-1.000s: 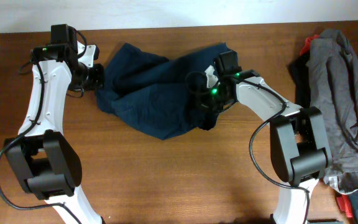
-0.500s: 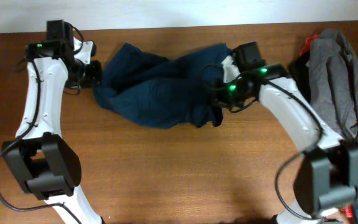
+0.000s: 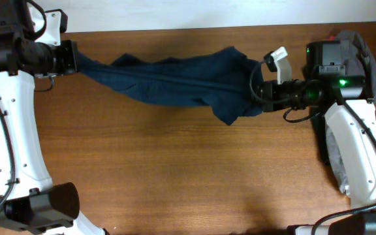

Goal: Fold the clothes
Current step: 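Stretch the shirt apart, pulling left and right grippers outward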

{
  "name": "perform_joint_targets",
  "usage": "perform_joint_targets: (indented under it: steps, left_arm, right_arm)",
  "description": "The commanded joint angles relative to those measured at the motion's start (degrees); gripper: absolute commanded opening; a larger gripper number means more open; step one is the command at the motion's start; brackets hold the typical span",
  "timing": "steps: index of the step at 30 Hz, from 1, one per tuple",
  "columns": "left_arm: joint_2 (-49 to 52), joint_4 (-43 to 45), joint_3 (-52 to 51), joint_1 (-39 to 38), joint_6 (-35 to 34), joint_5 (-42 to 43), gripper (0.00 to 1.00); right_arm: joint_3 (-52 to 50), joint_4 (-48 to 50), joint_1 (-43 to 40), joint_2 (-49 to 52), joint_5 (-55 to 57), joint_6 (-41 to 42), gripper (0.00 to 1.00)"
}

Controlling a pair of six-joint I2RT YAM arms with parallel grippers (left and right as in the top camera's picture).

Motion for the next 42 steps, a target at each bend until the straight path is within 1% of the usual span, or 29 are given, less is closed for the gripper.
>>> perform_joint_targets:
  steps: [1,4,5,6,7,8,9,10,11,12,14,16,17,20,22,23,27,28,29,30,32,33,36,40,41,42]
  left_arm:
    - [0.1,-0.6,0.5,2.1,1.2,-3.8,0.0]
    - [0.1,-1.2,0.5,2.1,1.2,-3.9,0.01]
    - [0.1,-1.4,0.5,2.1,1.4,-3.9,0.01]
    - [0.1,-1.5,0.5,2.1,1.4,-3.9,0.05]
    - [0.1,-1.6,0.5,2.1,1.4,-3.9,0.09]
    - [0.1,-1.7,0.5,2.1,1.4,-3.9,0.1]
    - [0.1,-1.7,0.5,2.1,1.4,-3.9,0.1]
    - [0.1,-1.8,0.5,2.1,1.4,-3.9,0.09]
    - [0.2,-1.8,0.5,2.1,1.4,-4.2,0.03]
    - [0.2,-1.7,0.5,2.1,1.4,-4.5,0.0]
    - [0.2,-1.8,0.4,2.1,1.4,-4.5,0.0]
    - [0.2,-2.1,0.4,2.1,1.4,-4.5,0.0]
    - [0.2,-2.2,0.4,2.1,1.4,-4.5,0.0]
    - [0.2,-2.1,0.4,2.1,1.4,-4.5,0.0]
    - [0.2,-2.1,0.4,2.1,1.4,-4.5,0.0]
    - [0.2,-2.1,0.4,2.1,1.4,-4.5,0.0]
    - [0.2,-2.1,0.4,2.1,1.4,-4.5,0.0]
    - [0.2,-2.1,0.4,2.1,1.4,-4.5,0.0]
    - [0.2,-2.1,0.4,2.1,1.4,-4.4,0.0]
    - [0.2,-2.1,0.4,2.1,1.4,-4.4,0.0]
    - [0.2,-2.1,0.4,2.1,1.4,-4.4,0.0]
    - [0.2,-2.1,0.4,2.1,1.4,-4.5,0.0]
    - [0.1,-2.1,0.5,2.1,1.4,-4.5,0.0]
    - [-0.4,-2.2,0.5,2.1,1.4,-4.5,0.0]
    - [-0.7,-2.2,0.5,2.1,1.4,-4.5,0.0]
    - [-1.2,-2.1,0.5,2.1,1.4,-4.5,0.0]
  right_arm:
    - [0.6,-2.8,-0.8,-0.5,-7.8,-16.1,0.04]
    - [0.6,-6.1,0.0,-0.5,-13.2,-24.3,0.04]
    - [0.6,-6.3,0.4,-0.5,-12.5,-25.2,0.04]
    - [0.6,-5.4,0.3,-0.5,-10.5,-23.1,0.04]
    - [0.6,-4.0,0.3,-0.5,-7.3,-16.7,0.04]
    - [0.6,-2.8,0.3,-0.5,-3.9,-10.6,0.04]
    - [0.6,-2.0,0.3,-0.5,-1.8,-8.2,0.04]
    - [0.6,-1.8,0.3,-0.5,-1.9,-9.2,0.04]
    - [0.6,-1.6,0.3,-0.5,-1.9,-9.6,0.04]
    - [0.6,-1.6,0.4,-0.5,-2.1,-10.4,0.04]
    - [0.6,-2.5,0.4,-0.5,-4.2,-14.8,0.04]
    - [0.6,-4.5,0.3,-0.5,-8.9,-23.2,0.04]
    - [0.6,-5.2,0.3,-0.5,-11.0,-26.0,0.04]
    - [0.6,-4.2,0.3,-0.5,-15.5,-28.0,0.05]
    - [0.6,-2.5,0.4,-0.5,-18.5,-28.0,0.15]
    - [0.6,-1.1,0.4,-0.5,-20.0,-27.8,0.15]
    - [0.6,4.3,0.3,-0.5,-21.6,-18.9,0.09]
    - [0.6,5.2,0.3,-0.5,-21.6,-17.2,0.09]
    - [0.6,6.2,0.3,-0.5,-21.6,-15.5,0.05]
    - [0.6,7.0,0.3,-0.5,-21.6,-14.5,0.04]
    - [0.6,7.5,0.3,-0.5,-21.1,-14.3,0.04]
    - [0.6,7.5,0.3,-0.5,-19.4,-12.8,0.04]
    - [0.6,6.8,0.3,-0.5,-10.5,-6.6,0.04]
    - [1.2,6.4,0.3,-0.8,-9.7,-6.6,0.04]
    - [1.6,6.1,0.3,-1.0,-9.5,-5.7,0.04]
    - [2.4,5.8,0.3,-1.2,-7.9,-3.2,0.04]
